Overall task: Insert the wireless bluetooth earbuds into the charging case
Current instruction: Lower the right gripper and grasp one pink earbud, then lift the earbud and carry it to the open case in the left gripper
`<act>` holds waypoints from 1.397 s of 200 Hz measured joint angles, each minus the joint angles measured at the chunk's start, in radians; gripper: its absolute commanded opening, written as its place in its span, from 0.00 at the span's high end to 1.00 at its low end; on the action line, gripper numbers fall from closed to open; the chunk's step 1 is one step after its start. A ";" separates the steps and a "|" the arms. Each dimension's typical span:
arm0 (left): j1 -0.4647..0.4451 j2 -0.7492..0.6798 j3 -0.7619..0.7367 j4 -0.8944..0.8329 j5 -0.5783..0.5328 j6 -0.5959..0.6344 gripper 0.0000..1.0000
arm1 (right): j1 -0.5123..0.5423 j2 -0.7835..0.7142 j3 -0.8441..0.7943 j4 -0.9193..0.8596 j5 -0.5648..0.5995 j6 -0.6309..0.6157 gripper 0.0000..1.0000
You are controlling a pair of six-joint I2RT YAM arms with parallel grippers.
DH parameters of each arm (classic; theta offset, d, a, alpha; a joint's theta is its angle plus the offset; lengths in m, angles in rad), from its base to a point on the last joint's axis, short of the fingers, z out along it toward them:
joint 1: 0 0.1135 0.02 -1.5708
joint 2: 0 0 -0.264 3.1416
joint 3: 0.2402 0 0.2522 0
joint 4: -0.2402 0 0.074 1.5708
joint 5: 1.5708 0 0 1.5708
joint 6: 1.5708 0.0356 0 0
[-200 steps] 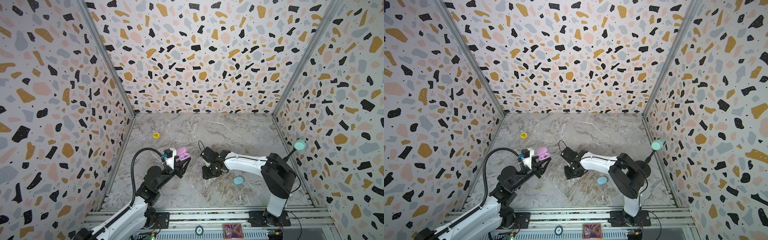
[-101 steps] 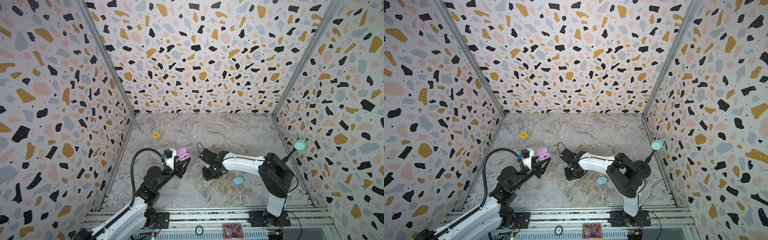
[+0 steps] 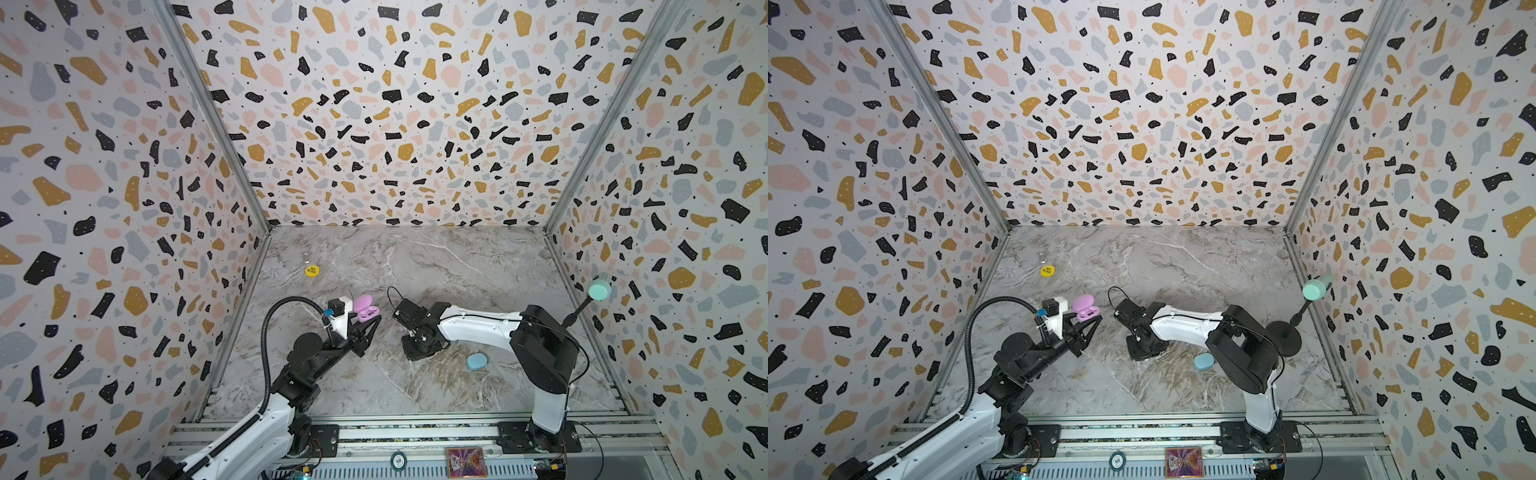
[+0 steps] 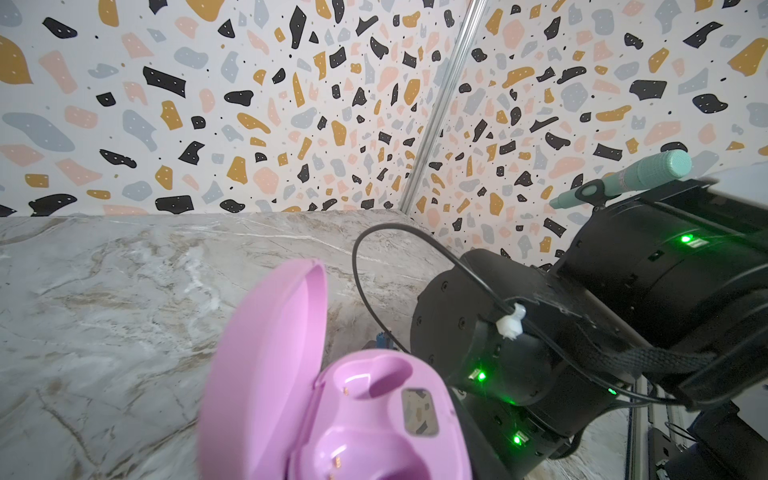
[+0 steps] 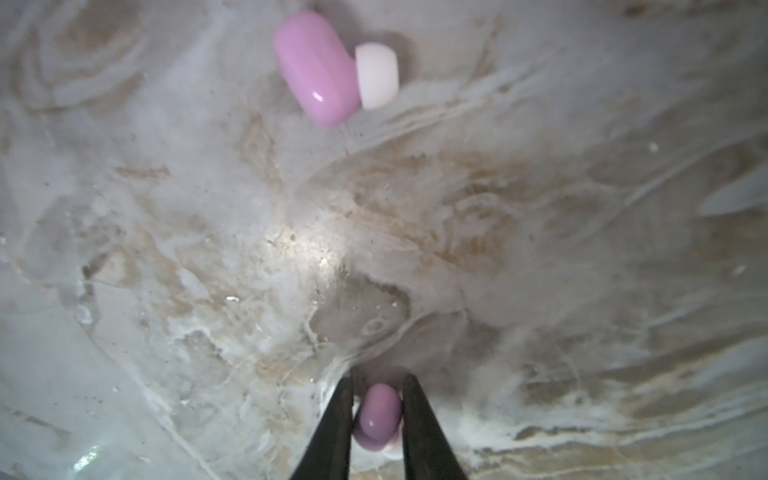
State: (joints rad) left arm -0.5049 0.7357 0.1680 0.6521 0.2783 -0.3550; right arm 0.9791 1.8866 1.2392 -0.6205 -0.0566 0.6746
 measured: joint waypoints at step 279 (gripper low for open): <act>0.000 0.086 0.003 0.039 0.067 0.003 0.65 | -0.031 -0.120 -0.015 -0.024 -0.022 -0.090 0.89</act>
State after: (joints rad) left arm -0.5049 0.8215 0.1715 0.6914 0.3454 -0.3523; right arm 0.9478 1.7664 1.2243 -0.6445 -0.0784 0.5842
